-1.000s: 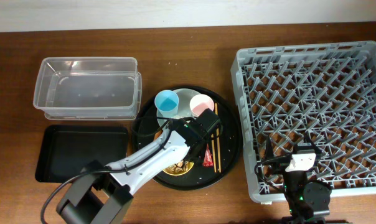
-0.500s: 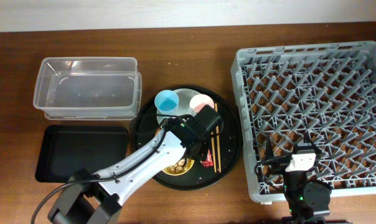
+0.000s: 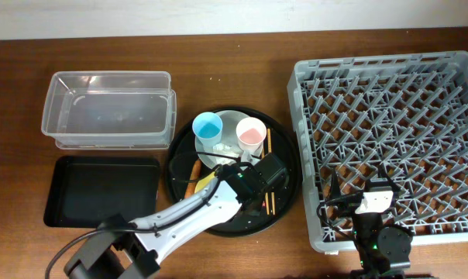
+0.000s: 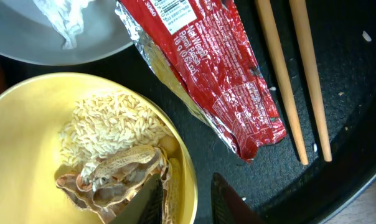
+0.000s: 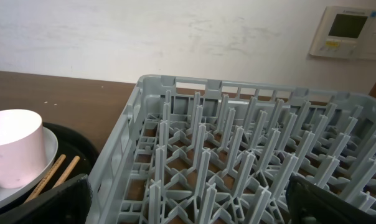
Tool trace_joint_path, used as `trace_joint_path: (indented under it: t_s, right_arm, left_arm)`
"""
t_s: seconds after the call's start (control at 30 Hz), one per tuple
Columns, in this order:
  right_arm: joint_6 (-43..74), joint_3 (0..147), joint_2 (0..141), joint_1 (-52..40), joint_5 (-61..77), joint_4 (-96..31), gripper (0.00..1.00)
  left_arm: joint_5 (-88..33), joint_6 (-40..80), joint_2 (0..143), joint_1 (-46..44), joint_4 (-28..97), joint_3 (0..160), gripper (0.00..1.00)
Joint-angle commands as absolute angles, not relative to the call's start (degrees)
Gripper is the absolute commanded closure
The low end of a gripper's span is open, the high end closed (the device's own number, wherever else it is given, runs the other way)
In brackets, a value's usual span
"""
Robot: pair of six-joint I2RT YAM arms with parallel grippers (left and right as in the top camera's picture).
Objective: Sort waste into correct bins and load items into the dishwasher rack
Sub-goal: 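Reach the left gripper to the yellow bowl and grasp its rim, then carry the yellow bowl left and tip scraps onto the black tray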
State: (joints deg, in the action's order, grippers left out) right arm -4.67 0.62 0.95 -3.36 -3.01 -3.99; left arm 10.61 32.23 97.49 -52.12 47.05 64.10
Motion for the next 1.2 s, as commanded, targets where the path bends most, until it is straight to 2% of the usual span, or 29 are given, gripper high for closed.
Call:
trace_joint_path:
  t_s: [0.0, 0.17, 0.23, 0.3, 0.33, 0.37, 0.6, 0.67, 0.77, 0.9, 0.97, 1.1, 1.17]
  right_arm:
    - [-4.27, 0.32, 0.73, -2.96, -3.46, -4.34, 0.02]
    - [-4.27, 0.32, 0.73, -2.96, -3.46, -4.34, 0.02]
    - [-4.27, 0.32, 0.73, -2.96, -3.46, -4.34, 0.02]
    - [-4.25, 0.32, 0.73, -2.96, -3.46, -4.34, 0.02]
    - [-4.27, 0.32, 0.73, -2.96, -3.46, -4.34, 0.02]
    - [-4.27, 0.32, 0.73, -2.96, -3.46, -4.34, 0.02]
    - [-4.27, 0.32, 0.73, -2.96, -3.46, -4.34, 0.02]
    - [-4.27, 0.32, 0.73, -2.96, -3.46, -4.34, 0.02]
    - [-4.27, 0.32, 0.73, -2.96, -3.46, -4.34, 0.02]
    - [-4.27, 0.32, 0.73, -2.96, -3.46, -4.34, 0.02]
    - [-4.27, 0.32, 0.73, -2.96, -3.46, -4.34, 0.01]
    - [-4.27, 0.32, 0.73, -2.96, -3.46, -4.34, 0.02]
    - [-4.27, 0.32, 0.73, -2.96, -3.46, -4.34, 0.02]
  left_arm:
    - [11.38, 34.11, 96.62, -52.10, 44.36, 59.94, 0.74]
    - [10.94, 34.09, 96.62, -52.10, 42.81, 59.00, 0.75]
    - [10.76, 34.04, 96.62, -52.10, 42.89, 59.00, 0.84]
    - [10.79, 34.04, 96.62, -52.10, 42.87, 59.00, 0.85]
    - [10.79, 34.04, 96.62, -52.10, 42.87, 59.00, 0.96]
    - [10.79, 34.04, 96.62, -52.10, 42.85, 59.00, 1.00]
    - [13.30, 33.80, 94.87, -52.07, 43.11, 61.87, 1.00]
    - [13.78, 29.52, 91.96, -51.83, 43.86, 63.75, 1.00]
    - [13.34, 28.27, 87.07, -48.21, 48.51, 66.78, 1.00]
    - [-1.58, 19.75, 79.26, -30.20, 50.85, 67.05, 1.00]
    - [-8.16, 15.81, 77.67, -17.26, 52.42, 67.05, 1.00]
    - [-13.91, 12.47, 77.49, 2.96, 53.04, 66.76, 1.00]
    - [-20.45, 11.84, 77.49, 13.47, 52.84, 66.57, 1.00]
